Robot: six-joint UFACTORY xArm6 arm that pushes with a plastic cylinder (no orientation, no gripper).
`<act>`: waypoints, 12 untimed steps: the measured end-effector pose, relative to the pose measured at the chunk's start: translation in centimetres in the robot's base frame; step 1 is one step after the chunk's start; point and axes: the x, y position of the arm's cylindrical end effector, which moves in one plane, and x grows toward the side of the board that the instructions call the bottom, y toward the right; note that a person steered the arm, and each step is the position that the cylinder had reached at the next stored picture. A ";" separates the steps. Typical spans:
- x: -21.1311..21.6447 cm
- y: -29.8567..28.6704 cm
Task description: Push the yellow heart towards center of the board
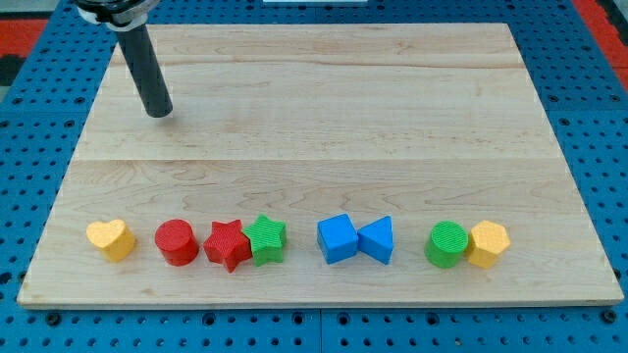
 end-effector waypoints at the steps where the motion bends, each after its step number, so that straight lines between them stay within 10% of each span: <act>1: 3.4 -0.4; 3: 15.6 -10.1; 6: 22.0 -4.0; 12: 9.8 18.1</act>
